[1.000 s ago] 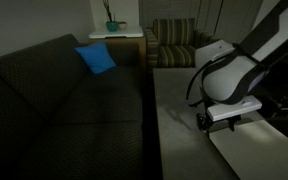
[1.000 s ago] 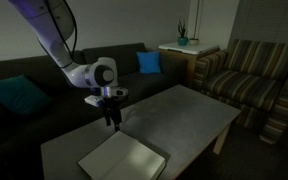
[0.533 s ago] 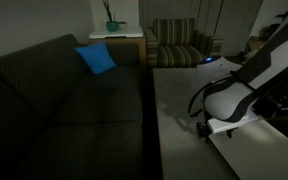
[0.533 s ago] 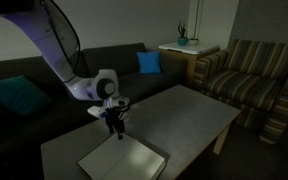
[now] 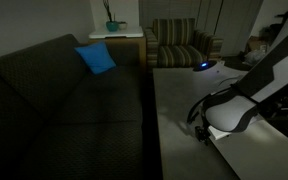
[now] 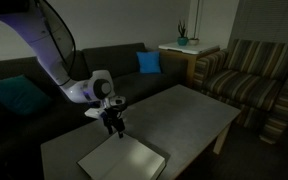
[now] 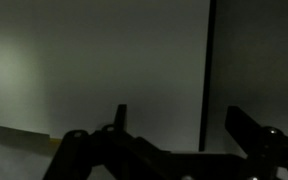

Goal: Close the book

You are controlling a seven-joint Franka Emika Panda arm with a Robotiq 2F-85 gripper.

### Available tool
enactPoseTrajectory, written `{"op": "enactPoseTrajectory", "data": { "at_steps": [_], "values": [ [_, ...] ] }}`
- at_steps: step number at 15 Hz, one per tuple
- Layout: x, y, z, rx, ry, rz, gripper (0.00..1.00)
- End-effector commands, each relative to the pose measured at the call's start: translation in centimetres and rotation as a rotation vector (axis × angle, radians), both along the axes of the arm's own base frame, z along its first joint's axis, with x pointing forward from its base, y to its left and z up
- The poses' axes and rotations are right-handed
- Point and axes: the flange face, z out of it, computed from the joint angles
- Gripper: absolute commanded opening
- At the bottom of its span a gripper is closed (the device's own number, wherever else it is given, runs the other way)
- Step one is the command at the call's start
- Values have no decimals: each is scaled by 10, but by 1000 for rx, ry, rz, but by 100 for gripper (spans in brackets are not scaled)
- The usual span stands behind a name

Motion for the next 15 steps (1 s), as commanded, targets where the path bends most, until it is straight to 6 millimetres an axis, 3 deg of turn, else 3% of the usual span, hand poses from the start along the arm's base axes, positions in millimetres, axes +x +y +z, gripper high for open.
{"op": "enactPoseTrajectory", "data": {
  "at_steps": [1,9,15],
  "values": [
    [-5,3,4,-159,2,97,100],
    [-7,11,13,-339,-26,185,100],
    [-2,-8,16,-387,-40,50,100]
  ]
}}
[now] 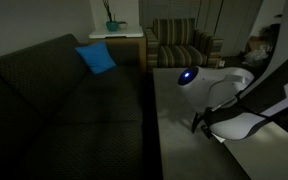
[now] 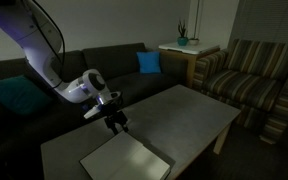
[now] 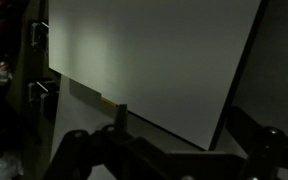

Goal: Close the book

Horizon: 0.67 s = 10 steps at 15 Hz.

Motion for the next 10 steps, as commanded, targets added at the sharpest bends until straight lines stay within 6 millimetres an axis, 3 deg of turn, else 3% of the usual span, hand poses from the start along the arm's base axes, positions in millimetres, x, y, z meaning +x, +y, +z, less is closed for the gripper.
{"op": "enactPoseTrajectory", "data": {
  "at_steps": [1,5,10],
  "values": [
    [3,-23,9,-86,-13,-117,100],
    [8,-40,36,-132,-26,-275,100],
    [22,-38,72,-137,-82,-340,100]
  ]
}}
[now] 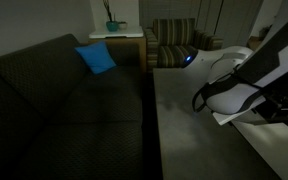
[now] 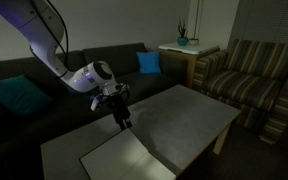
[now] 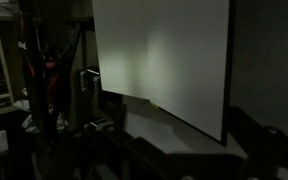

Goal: Close the book

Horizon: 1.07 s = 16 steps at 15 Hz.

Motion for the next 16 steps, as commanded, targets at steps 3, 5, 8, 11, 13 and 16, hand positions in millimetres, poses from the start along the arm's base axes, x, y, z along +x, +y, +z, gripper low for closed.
{"op": "enactPoseTrajectory", "data": {
  "at_steps": [3,5,8,11,13,16],
  "values": [
    [4,-15,40,-16,-30,-90,100],
    [0,-29,40,-5,-16,-132,100],
    [-5,-46,30,112,-23,-181,100],
    [-9,-53,5,255,-26,-188,100],
    [-13,-54,-10,355,-33,-189,100],
    [-23,-50,-31,500,-28,-152,100]
  ]
}}
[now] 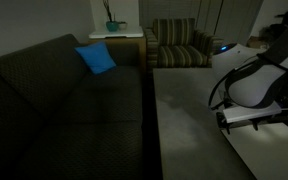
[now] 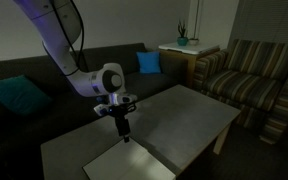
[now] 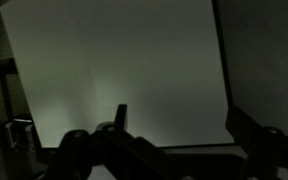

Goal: Close the book

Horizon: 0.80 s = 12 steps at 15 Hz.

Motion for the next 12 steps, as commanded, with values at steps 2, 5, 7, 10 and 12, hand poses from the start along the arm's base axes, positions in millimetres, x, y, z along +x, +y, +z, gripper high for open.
{"op": "enactPoseTrajectory", "data": {
  "at_steps": [2,5,7,10,12],
  "values": [
    [-20,4,-31,183,13,69,100],
    [-34,13,-56,204,53,164,100],
    [-42,20,-66,168,92,231,100],
    [-38,35,-60,64,112,311,100],
    [-33,50,-47,-14,106,368,100]
  ]
}}
